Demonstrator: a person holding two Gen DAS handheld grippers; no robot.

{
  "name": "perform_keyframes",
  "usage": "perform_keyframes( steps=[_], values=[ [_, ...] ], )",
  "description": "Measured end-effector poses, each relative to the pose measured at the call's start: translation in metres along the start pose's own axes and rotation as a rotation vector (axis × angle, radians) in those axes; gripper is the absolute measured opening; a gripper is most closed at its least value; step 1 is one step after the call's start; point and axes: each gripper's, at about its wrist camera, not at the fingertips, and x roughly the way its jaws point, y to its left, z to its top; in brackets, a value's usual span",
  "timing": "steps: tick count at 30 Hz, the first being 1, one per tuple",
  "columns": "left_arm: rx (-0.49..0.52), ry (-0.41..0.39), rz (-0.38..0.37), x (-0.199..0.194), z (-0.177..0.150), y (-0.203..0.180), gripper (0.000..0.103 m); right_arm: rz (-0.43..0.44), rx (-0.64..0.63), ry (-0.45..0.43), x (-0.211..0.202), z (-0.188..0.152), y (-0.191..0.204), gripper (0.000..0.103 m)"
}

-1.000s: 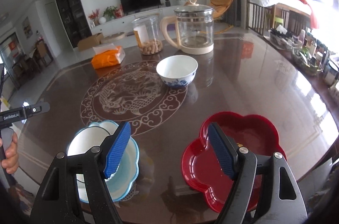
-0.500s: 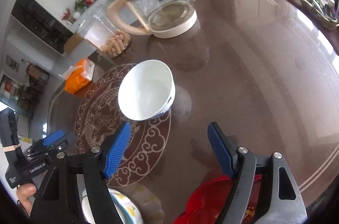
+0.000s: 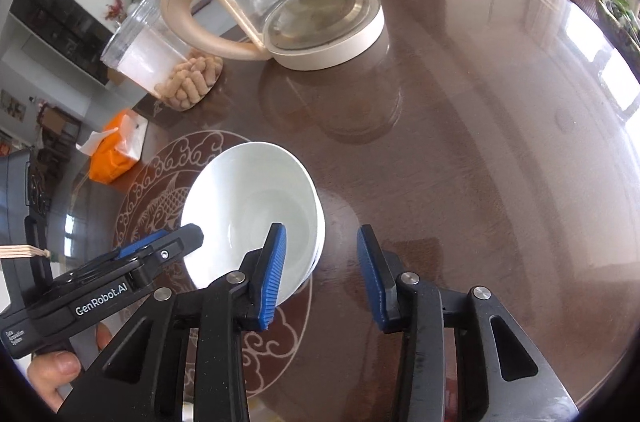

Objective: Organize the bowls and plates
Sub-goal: 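Reach both grippers to the blue-patterned white bowl's rim and close, then lift the blue-patterned bowl with both grippers and carry it over the scalloped bowl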

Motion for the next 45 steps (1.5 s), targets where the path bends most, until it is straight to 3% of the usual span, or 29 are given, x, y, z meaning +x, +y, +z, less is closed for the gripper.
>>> perform_keyframes(
  steps=[3,5,8,11,15,23,35,45],
  values=[
    [0.001,0.007,-0.011,0.006,0.0,-0.002,0.024,0.002,-0.003,0.01,0.008,0.002,0.001,0.025],
    [0.004,0.0,-0.029,0.008,-0.001,-0.003,0.019,0.008,-0.002,0.014,0.012,0.002,0.001,0.013],
    [0.029,-0.014,-0.037,0.008,-0.002,-0.013,0.008,0.008,-0.014,0.004,0.012,0.001,0.003,0.01],
    [0.046,-0.034,-0.017,0.006,-0.004,-0.021,0.008,-0.005,-0.032,0.005,0.011,-0.002,0.007,0.009],
    [0.046,-0.048,-0.049,-0.008,-0.012,-0.021,0.008,0.01,-0.031,-0.005,-0.001,-0.007,0.008,0.009],
    [0.071,-0.112,-0.087,-0.071,-0.049,-0.016,0.008,0.057,-0.071,-0.053,-0.052,-0.031,0.027,0.009],
    [0.065,-0.209,-0.058,-0.185,-0.17,0.028,0.008,0.134,-0.203,-0.077,-0.131,-0.125,0.089,0.01],
    [0.01,-0.2,0.001,-0.195,-0.248,0.067,0.008,0.186,-0.267,0.006,-0.127,-0.197,0.12,0.01]
  ],
)
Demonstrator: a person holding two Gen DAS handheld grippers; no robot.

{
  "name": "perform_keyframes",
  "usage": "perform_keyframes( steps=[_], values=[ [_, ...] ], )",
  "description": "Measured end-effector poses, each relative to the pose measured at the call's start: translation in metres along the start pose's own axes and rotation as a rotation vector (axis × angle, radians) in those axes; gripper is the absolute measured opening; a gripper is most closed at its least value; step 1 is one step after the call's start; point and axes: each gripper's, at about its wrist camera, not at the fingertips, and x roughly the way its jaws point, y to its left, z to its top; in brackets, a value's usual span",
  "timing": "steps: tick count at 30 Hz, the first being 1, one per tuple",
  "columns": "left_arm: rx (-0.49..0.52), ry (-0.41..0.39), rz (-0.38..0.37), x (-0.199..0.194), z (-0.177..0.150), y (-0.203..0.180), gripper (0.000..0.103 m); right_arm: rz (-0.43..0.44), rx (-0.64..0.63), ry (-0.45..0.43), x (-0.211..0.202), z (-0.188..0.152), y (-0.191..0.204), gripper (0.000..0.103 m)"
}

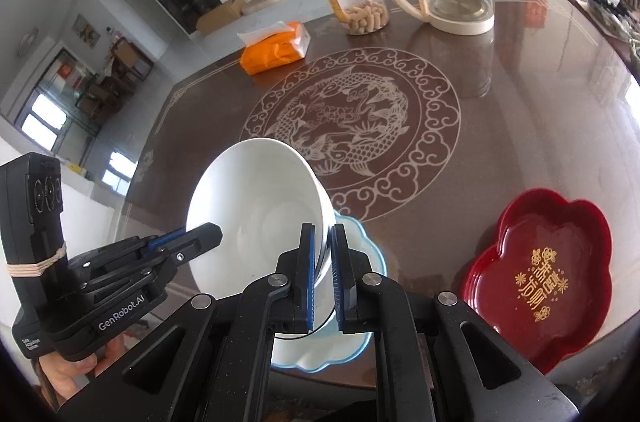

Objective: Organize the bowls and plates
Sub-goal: 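Lift the blue-patterned bowl with both grippers and carry it over the scalloped bowl, then lower the bowl into the scalloped bowl and open both grippers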

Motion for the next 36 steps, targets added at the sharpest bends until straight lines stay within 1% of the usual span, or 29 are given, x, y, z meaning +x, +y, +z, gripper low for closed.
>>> perform_keyframes(
  steps=[3,6,15,19,24,28,33,36],
  values=[
    [-0.006,0.016,0.017,0.007,-0.011,0.007,0.008,0.005,0.01,0.027,0.012,-0.011,0.002,0.01],
    [-0.009,0.03,0.031,0.015,-0.019,0.01,0.008,-0.01,0.01,0.052,0.023,-0.02,0.004,0.01],
    [-0.001,0.057,0.048,0.035,-0.029,0.014,0.008,-0.048,0.015,0.104,0.049,-0.034,-0.001,0.01],
    [0.011,0.064,0.053,0.04,-0.033,0.014,0.008,-0.067,0.003,0.106,0.052,-0.039,0.0,0.01],
    [0.035,0.049,0.07,0.04,-0.033,0.011,0.008,-0.084,-0.019,0.102,0.054,-0.041,0.002,0.01],
    [0.065,0.034,0.099,0.04,-0.034,0.008,0.008,-0.116,-0.065,0.091,0.055,-0.043,0.008,0.01],
    [0.098,0.02,0.14,0.042,-0.036,0.005,0.008,-0.135,-0.093,0.077,0.056,-0.044,0.011,0.01],
    [0.105,-0.006,0.145,0.038,-0.036,0.005,0.008,-0.155,-0.115,0.065,0.056,-0.044,0.013,0.011]
  ],
)
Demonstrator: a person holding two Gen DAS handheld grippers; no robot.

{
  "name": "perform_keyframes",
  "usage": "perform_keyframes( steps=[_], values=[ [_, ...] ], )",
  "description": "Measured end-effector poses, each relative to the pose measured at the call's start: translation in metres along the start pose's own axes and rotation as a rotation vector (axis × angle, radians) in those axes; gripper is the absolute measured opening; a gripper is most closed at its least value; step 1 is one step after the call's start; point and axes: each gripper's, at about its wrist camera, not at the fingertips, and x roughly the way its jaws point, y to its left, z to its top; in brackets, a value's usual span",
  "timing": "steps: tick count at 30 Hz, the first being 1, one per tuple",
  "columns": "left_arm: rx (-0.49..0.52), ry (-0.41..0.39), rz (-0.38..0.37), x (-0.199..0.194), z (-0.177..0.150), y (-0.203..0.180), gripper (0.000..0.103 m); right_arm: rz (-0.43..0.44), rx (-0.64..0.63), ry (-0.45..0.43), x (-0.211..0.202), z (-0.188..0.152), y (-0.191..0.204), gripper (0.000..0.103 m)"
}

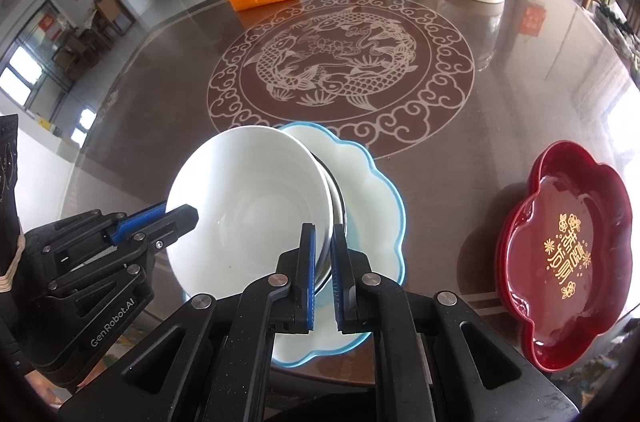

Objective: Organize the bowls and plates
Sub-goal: 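Lower the bowl into the scalloped bowl and open both grippers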

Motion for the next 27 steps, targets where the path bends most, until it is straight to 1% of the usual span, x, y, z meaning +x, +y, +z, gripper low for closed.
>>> perform_keyframes(
  steps=[4,9,10,11,12,13,14,16,21,27],
  values=[
    [-0.003,-0.03,0.001,-0.007,0.005,0.001,0.008,-0.014,-0.013,-0.013,0.001,0.0,-0.001,0.013],
    [0.004,-0.072,0.063,-0.015,0.005,0.002,0.009,0.013,0.009,-0.035,-0.001,0.0,-0.007,0.016],
    [0.001,-0.077,0.072,-0.017,0.004,0.003,0.009,0.024,0.02,-0.046,-0.003,0.0,-0.008,0.019],
    [-0.002,-0.083,0.08,-0.019,0.002,0.004,0.009,0.038,0.033,-0.06,-0.005,0.0,-0.011,0.027],
    [-0.002,-0.087,0.089,-0.02,0.0,0.004,0.009,0.051,0.048,-0.078,-0.009,-0.001,-0.012,0.033],
    [-0.002,-0.09,0.101,-0.021,-0.002,0.003,0.009,0.055,0.061,-0.098,-0.014,-0.002,-0.014,0.046],
    [-0.002,-0.095,0.109,-0.022,-0.004,0.002,0.009,0.056,0.071,-0.122,-0.019,-0.003,-0.015,0.056],
    [-0.011,-0.106,0.112,-0.023,-0.009,0.001,0.009,0.051,0.079,-0.17,-0.031,-0.008,-0.014,0.062],
    [-0.041,-0.106,0.108,-0.025,-0.016,-0.002,0.01,0.02,0.116,-0.257,-0.054,-0.03,-0.017,0.066],
    [-0.051,-0.115,0.123,-0.028,-0.021,-0.007,0.01,-0.049,0.115,-0.288,-0.053,-0.058,-0.02,0.066]
  ],
)
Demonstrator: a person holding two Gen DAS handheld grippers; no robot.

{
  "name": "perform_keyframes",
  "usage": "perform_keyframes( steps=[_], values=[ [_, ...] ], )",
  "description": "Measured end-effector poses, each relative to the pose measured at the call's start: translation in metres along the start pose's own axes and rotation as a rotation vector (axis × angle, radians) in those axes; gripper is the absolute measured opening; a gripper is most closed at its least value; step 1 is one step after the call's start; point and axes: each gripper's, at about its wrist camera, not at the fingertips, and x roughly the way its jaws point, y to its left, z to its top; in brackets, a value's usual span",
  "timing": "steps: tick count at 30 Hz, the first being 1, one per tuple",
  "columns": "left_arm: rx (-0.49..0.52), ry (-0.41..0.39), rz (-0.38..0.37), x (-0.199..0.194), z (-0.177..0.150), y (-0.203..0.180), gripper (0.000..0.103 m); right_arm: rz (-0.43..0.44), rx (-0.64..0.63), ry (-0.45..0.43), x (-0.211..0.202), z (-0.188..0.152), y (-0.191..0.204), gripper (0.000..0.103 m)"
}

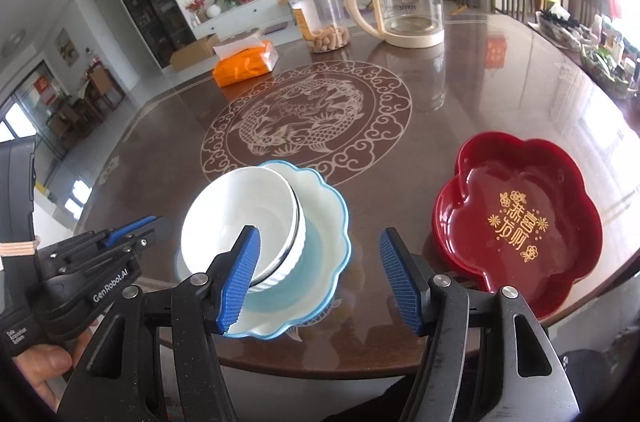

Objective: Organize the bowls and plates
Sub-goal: 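Lower the bowl into the scalloped bowl and open both grippers, then close both grippers on the scalloped bowl's rim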

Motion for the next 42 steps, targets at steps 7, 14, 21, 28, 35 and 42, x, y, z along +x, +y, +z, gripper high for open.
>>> perform_keyframes(
  steps=[7,14,21,28,35,42],
  values=[
    [0.012,-0.041,0.026,-0.012,-0.005,-0.005,0.011,-0.045,0.016,-0.048,0.0,-0.032,-0.005,0.066],
    [-0.03,-0.13,0.024,-0.029,-0.014,-0.003,0.082,-0.064,0.016,-0.082,-0.002,-0.051,-0.01,0.066],
    [-0.122,-0.043,-0.057,-0.017,-0.027,0.046,0.087,-0.059,0.052,-0.089,-0.006,-0.055,-0.02,0.066],
    [-0.2,0.01,-0.116,0.002,-0.067,0.092,0.086,-0.062,0.059,-0.107,-0.008,-0.058,-0.021,0.066],
    [-0.156,-0.066,-0.219,0.004,-0.072,0.074,0.086,-0.087,0.013,-0.144,-0.012,-0.059,-0.012,0.066],
    [-0.127,-0.026,-0.271,0.029,-0.059,0.059,0.068,-0.067,0.016,-0.093,0.002,-0.044,-0.017,0.066]
  ],
)
